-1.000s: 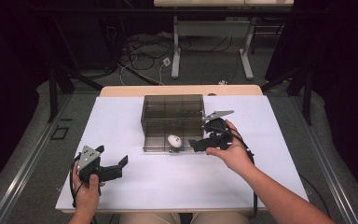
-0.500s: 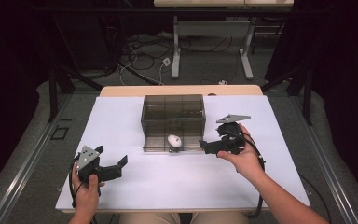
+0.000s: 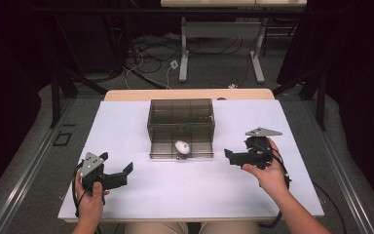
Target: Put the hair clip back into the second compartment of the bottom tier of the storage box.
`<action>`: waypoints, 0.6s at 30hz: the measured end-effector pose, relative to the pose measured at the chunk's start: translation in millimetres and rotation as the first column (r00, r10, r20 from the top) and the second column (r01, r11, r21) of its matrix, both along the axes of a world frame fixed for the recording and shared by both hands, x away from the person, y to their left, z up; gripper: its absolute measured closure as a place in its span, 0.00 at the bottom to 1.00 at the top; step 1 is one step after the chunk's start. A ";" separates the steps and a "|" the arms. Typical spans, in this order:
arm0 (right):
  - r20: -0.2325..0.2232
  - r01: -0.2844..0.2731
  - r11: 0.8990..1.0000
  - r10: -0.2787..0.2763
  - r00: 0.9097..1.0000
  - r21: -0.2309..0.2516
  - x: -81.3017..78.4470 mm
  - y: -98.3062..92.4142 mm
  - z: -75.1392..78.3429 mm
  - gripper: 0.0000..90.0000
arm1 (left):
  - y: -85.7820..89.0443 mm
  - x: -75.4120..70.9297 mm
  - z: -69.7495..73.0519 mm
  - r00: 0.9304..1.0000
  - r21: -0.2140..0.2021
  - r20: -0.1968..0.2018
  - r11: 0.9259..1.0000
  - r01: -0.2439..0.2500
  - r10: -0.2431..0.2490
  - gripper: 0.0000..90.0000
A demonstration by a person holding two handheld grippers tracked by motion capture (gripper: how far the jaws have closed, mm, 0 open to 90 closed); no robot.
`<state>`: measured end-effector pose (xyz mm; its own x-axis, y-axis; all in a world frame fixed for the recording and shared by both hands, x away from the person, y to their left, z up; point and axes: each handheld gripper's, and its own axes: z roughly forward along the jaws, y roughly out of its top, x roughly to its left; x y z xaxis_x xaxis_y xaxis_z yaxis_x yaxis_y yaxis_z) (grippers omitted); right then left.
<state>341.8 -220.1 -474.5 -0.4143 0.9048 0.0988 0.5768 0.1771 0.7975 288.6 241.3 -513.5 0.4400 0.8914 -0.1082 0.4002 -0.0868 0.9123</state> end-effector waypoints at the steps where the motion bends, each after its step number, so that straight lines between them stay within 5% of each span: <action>1: 0.001 0.010 1.000 -0.010 1.000 -0.003 -0.8 -3.5 -2.5 0.00 | 0.0 0.1 -0.1 1.000 0.001 -0.001 1.000 -0.001 0.001 0.00; 18: -0.002 0.162 0.982 -0.163 0.987 0.094 -20.1 -50.8 -31.0 0.00 | 1.1 0.5 -1.3 1.000 0.001 -0.010 1.000 -0.008 0.008 0.00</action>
<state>321.7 -270.9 -505.5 -0.2635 0.9469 0.1841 0.5869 0.0059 0.8097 289.2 242.4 -514.8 0.4321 0.8949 -0.1117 0.4101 -0.0847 0.9081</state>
